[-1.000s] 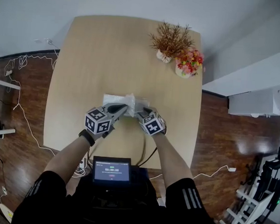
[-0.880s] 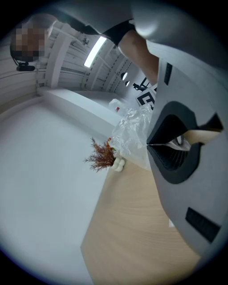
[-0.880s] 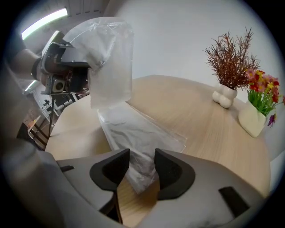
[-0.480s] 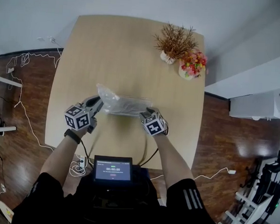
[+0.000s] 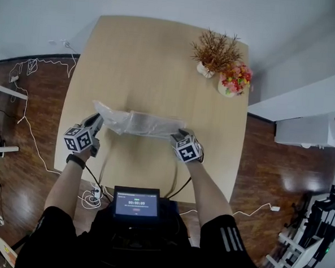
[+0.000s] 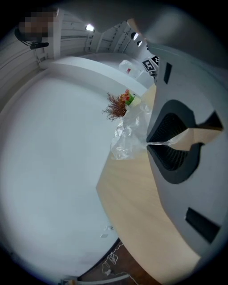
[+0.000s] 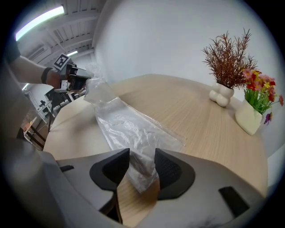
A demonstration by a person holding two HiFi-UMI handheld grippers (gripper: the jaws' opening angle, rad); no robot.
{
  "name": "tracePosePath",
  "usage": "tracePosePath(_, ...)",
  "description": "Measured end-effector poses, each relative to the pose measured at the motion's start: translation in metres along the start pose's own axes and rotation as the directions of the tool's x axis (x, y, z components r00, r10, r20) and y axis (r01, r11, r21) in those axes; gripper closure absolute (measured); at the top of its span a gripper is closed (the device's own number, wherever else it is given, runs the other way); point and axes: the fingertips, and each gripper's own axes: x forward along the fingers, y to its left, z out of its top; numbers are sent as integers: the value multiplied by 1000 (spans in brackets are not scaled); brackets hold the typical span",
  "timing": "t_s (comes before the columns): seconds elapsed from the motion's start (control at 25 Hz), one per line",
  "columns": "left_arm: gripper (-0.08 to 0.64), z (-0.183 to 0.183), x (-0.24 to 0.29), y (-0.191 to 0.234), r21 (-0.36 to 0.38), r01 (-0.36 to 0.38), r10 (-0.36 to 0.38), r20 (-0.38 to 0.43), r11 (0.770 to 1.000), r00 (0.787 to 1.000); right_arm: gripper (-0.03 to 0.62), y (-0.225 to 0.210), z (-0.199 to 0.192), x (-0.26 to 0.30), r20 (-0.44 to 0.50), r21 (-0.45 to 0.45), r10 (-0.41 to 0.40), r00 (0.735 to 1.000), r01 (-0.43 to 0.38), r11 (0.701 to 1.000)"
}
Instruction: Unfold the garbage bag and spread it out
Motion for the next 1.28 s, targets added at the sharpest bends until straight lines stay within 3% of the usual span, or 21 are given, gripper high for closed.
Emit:
tracePosePath(0.36,542,-15,-13,51,-24,-94,93,-48,995,994,383,3,1,1,-4,7,3,1000,-3,1000)
tracePosePath(0.52,458,-25,-14,61,-22,-106,104,-98,994,990,383,3,-1,0,-8,8,3,1000,-3,1000)
tracePosePath(0.64,454,-30,-18,72,-9,-135,133,-121,991,984,383,3,0,0,-5,8,4,1000,-4,1000)
tracePosePath(0.92,379,-26,-32,104,-57,-205,200,-82,977,976,383,4,-1,-2,-3,7,6,1000,-6,1000)
tracePosePath(1.12,357,-37,-36,116,-50,-232,225,-118,971,967,383,3,0,0,2,2,5,1000,-5,1000)
tracePosePath(1.28,339,-36,-51,125,-51,-280,274,-94,959,957,383,3,0,0,4,5,7,1000,-7,1000)
